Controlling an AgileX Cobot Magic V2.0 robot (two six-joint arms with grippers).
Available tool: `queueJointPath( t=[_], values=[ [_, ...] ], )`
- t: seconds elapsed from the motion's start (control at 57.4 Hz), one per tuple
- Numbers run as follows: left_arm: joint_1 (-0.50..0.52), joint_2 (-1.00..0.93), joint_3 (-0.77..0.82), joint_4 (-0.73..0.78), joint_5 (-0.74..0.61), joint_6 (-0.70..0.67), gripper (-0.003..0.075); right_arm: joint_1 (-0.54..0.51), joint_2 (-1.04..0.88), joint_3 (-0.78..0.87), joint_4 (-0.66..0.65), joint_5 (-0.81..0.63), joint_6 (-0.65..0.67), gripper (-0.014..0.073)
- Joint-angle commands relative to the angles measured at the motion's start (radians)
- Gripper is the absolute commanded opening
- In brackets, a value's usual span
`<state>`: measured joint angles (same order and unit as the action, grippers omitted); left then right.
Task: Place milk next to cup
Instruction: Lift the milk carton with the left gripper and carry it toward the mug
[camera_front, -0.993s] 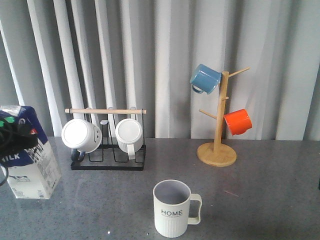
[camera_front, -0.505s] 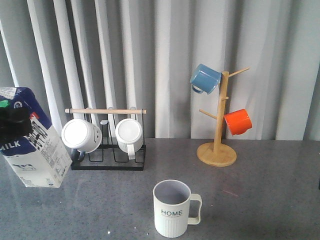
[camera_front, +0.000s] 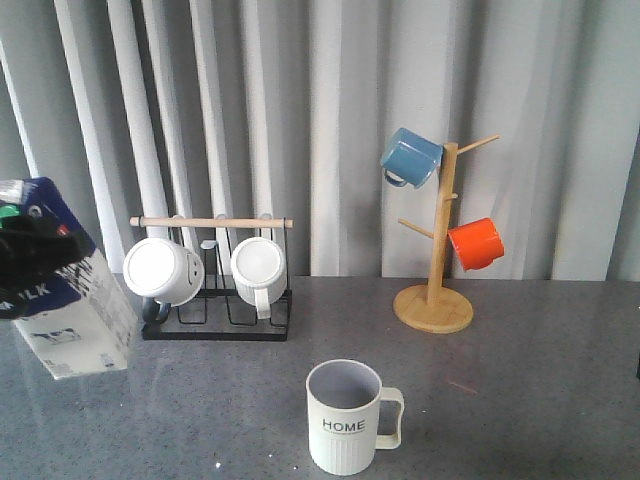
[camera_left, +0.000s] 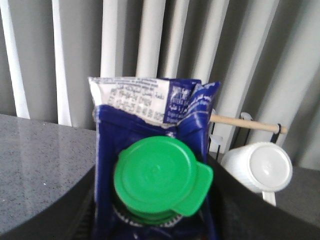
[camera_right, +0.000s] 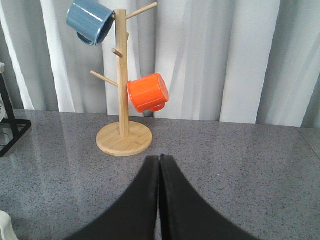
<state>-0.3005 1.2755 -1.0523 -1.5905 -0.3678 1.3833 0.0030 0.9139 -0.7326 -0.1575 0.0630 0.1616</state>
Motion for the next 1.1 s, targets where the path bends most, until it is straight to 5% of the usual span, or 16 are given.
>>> queueJointPath(
  t=[0.0,0.453,1.08],
  values=[
    [-0.077,0.017,-0.025,0.006,-0.024,0.020,0.0127,-0.006,-0.010,-0.034,-0.003,-0.069,-0.003,-0.0008],
    [-0.302,0.263,-0.164,-0.047,-0.103,0.019,0.0128,-0.006,-0.010,-0.034,-0.003,-0.069,-0.003,-0.0008],
    [-0.361,0.377,-0.210,-0.048,-0.089,0.009,0.0128,-0.006,-0.010,-0.034,-0.003,-0.069,-0.003,-0.0008]
  ],
)
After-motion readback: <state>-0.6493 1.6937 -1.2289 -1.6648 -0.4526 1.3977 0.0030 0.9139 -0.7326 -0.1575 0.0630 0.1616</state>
